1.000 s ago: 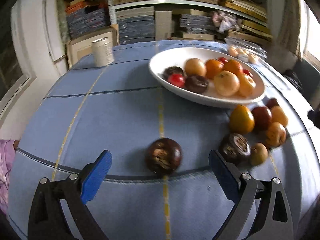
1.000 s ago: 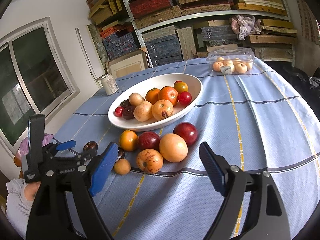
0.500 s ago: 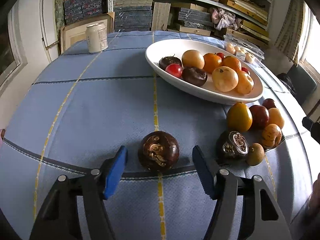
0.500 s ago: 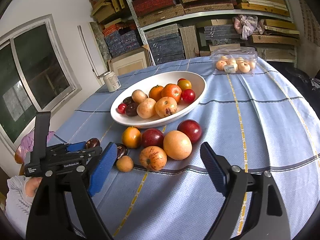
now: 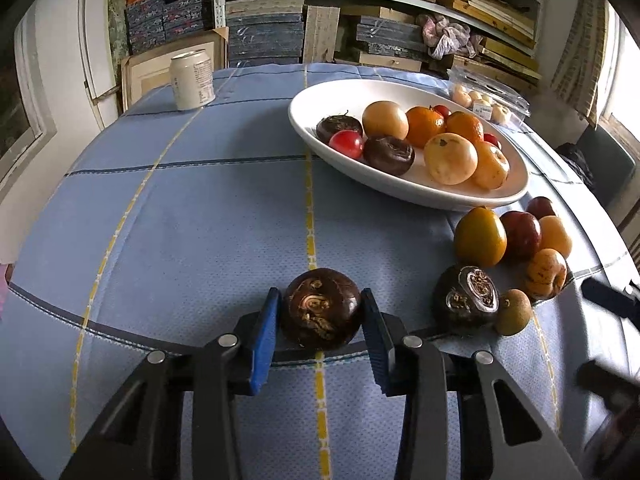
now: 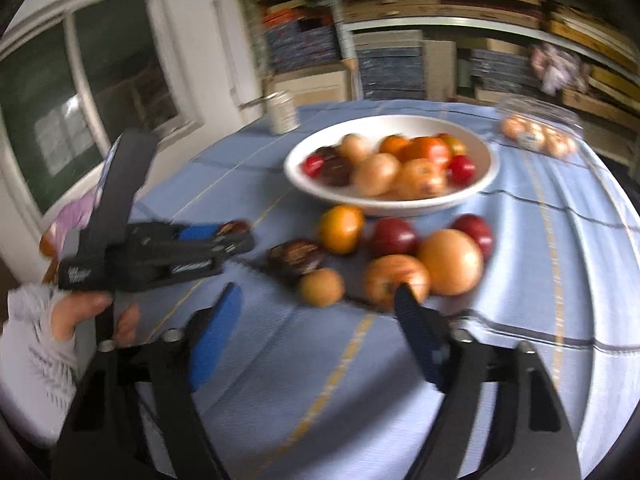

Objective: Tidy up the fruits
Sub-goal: 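Move the left tool to a dark patterned fruit and grasp it, then carry the dark fruit over the plate and open the left tool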

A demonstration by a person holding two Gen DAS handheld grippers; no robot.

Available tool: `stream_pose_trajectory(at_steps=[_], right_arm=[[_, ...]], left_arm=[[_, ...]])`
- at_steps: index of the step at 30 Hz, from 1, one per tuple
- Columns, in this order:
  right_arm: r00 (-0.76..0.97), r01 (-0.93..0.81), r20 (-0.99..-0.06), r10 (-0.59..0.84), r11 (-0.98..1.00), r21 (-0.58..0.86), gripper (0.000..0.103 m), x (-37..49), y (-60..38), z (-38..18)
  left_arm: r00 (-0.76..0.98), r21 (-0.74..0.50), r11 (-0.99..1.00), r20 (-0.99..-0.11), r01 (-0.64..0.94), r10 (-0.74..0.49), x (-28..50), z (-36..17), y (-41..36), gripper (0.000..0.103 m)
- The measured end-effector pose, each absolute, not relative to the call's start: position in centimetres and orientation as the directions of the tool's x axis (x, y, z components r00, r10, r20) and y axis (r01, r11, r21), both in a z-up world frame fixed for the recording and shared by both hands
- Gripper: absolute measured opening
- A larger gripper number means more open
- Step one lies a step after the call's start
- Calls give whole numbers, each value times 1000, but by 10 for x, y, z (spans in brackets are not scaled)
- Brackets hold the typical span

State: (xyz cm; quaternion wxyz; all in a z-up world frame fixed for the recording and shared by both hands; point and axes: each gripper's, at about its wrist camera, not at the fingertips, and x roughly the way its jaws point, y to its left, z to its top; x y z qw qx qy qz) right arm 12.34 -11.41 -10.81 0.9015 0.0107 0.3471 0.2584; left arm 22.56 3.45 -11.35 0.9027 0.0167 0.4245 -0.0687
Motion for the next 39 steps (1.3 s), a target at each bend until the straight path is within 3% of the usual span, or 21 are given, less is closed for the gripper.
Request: stream_pose_trajectory(at_steps=[12,16,19,23,28,31,39], right_arm=[[584,-414,-672,455,879,236,42,157,-104,-120],[538,-377,-713,450,885,274,40,170,-111,-129],[524,-361,-716,460,882,302,27,175,-116,-131],[521,-373,-717,463,879,297,27,173,-115,-130],[521,-375,-712,471,876,305,26,169,-118,-130],[539,-379,-695,475,874,303,26,163,-120,-126],[569,-379,-662,489,870,317,26,156,-130,-117]], left_arm=[[629,-35,990,-769,139,-115,226,-114,34,40],[626,-32,989,-771,146,-118,226,-115,32,42],[624,-32,988,-772,151,-121,226,-115,32,44],[620,-31,986,-774,166,-128,227,-116,30,50],[622,-75,984,-767,160,-159,227,-115,36,49],[629,-120,984,-757,132,-177,227,-114,44,41],[632,-94,979,-751,182,-190,224,-111,33,41]])
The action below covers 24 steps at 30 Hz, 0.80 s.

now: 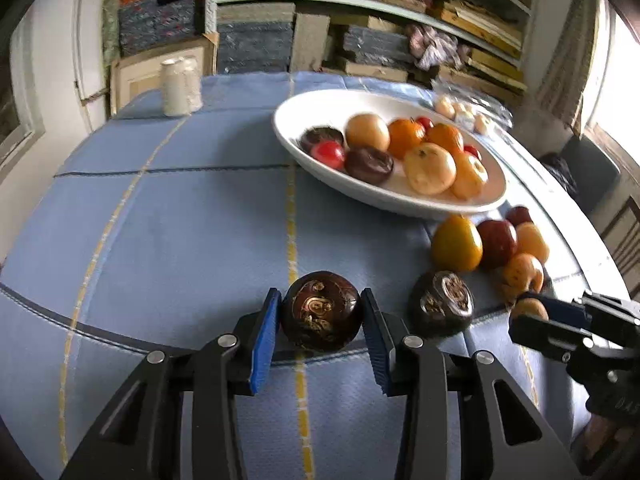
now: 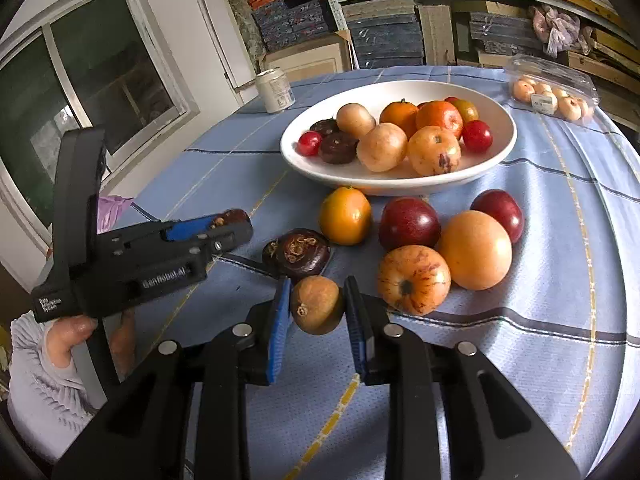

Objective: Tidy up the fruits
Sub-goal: 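Carry the dark fruit over the plate and open the left tool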

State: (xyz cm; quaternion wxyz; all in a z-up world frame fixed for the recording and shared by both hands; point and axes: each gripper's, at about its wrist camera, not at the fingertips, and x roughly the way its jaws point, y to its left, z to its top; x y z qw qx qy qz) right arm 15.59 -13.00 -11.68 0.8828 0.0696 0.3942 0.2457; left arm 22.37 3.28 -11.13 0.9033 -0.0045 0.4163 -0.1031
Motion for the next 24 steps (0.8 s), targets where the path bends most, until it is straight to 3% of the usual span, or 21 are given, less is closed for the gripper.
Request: stream_pose_trajectory(at_steps=[8,16,19,24], right_arm=[[639,-368,-595,487,873,319,26,152,-149,-89],[817,-289,-432,382,919,266,26,213,-188,9],[806,-278,-455,378,921,272,26,253,-184,7],[698,-260,-616,366,931,258,26,340,-161,-35]], left_arm=[[684,-89,983,-708,162,-177,222,-93,34,41],[789,7,984,-598,177,-138,298,-14,-1,40],[785,22,986,-608,165,-118,335,-13,-12,41],[714,-5,990,-693,139,-104,403,-42,-13,41]])
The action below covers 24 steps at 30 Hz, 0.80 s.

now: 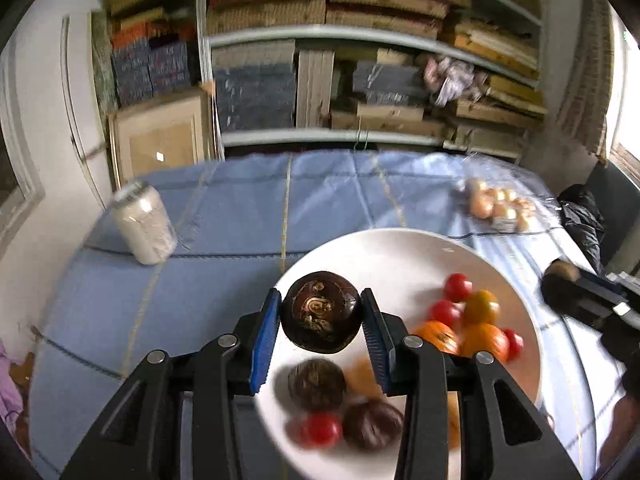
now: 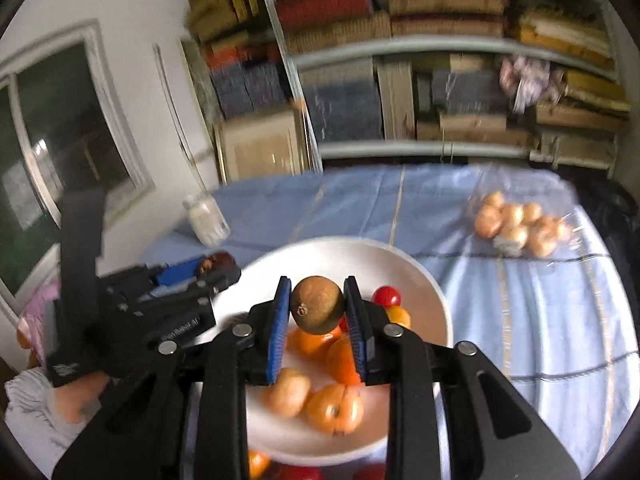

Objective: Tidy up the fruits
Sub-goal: 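Carry the dark fruit over the plate and open the left tool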

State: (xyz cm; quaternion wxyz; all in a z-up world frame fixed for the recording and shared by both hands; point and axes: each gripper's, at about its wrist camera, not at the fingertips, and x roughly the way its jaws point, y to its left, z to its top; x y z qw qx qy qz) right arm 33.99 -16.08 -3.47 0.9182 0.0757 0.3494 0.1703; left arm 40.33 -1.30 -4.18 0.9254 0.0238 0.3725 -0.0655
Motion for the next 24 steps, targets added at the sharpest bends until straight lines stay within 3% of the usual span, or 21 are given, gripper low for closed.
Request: stream_pose_trajectory(at_steps=[5,10,12,15,16,19,20,24], right_arm=[[590,-228,-732,342,940,255,26,397,-143,-76],[575,-201,-739,352,936,289,35,411,-148,-85],[611,-194,-705,359,932,307,36,402,-158,-74],[665,-197,-640,385,917,348,36,374,-177,-46],[694,-201,-600,397,908,368,42,355,-186,-33],[768,-217,-493,410,890,401,74,298,-208,-10],[785,-217,-469,404,889,403,80,282,-213,-7],[840,-214,-393,374,895,392,80,202,-229,-23]], left_arm=[[671,-22,991,-734,130,-104,431,-68,-9,41],[660,-25,990,-743,139,-111,439,-74,-10,46],[677,-25,990,-728,138,-113,431,-67,-8,63],[700,-43,992,-705,119,-114,415,-51,0,65],[706,-67,991,-697,113,-127,405,-43,6,65],[736,-111,989,-662,93,-144,368,-25,21,70],[744,-119,989,-652,89,-146,353,-23,26,73],[762,-121,989,-632,84,-142,296,-32,32,76]])
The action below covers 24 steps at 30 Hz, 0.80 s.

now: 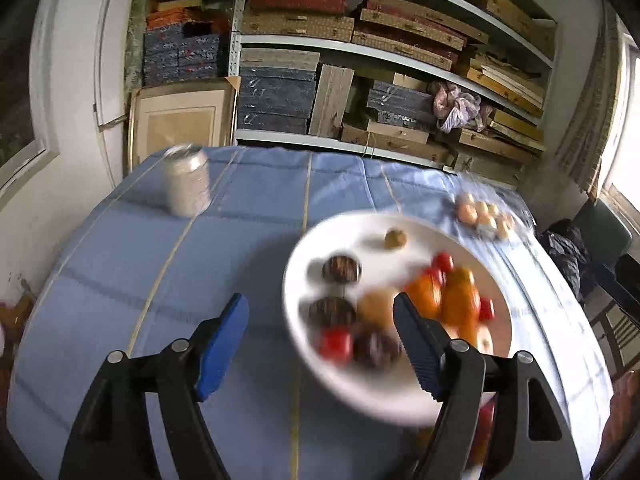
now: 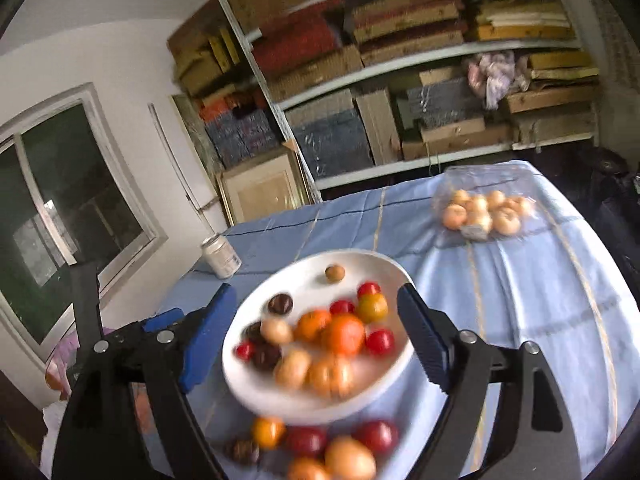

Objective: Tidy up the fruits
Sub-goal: 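Carry the dark fruit over the plate and open the left tool, then grasp another dark patterned fruit with the left tool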

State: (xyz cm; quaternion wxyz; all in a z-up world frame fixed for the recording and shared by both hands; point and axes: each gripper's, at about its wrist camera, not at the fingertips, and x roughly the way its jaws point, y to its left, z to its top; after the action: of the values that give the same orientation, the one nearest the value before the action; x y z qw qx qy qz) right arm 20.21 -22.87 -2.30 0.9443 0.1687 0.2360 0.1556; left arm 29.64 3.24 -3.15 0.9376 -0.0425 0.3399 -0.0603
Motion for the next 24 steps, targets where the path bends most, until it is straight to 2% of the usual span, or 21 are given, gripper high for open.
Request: stream_pose_trajectory(at_steps=[3,5,9,12,16,20,24], right_arm=[[875,-142,-382,296,914,381,88,157,-240,-57],[859,-85,-441,259,923,376,89,148,-246,-75],[854,-72,-422,303,873,482,89,148,-266,-79],[851,-44,-429,301,856,515,90,150,-276,-83],[840,-35,-443,313,846,532,90,152,-279,-85],[840,-47,-437,322,845,532,91,154,-276,-82],[831,-51,-447,331,845,532,91,156,-273,-83]], left_arm=[[774,-88,993,-623,78,-116,250,-53,31,76],[773,-72,995,-626,72,-101,232,-67,28,76],[760,-21,991,-639,131,-114,212,-80,8,76],[785,72,982,-612,177,-96,202,-81,-11,86],[767,141,961,-634,237,-96,203,-89,-33,86],[728,155,960,-683,232,-66,215,-100,-39,86],[693,106,965,-715,241,-95,222,-105,-35,91]])
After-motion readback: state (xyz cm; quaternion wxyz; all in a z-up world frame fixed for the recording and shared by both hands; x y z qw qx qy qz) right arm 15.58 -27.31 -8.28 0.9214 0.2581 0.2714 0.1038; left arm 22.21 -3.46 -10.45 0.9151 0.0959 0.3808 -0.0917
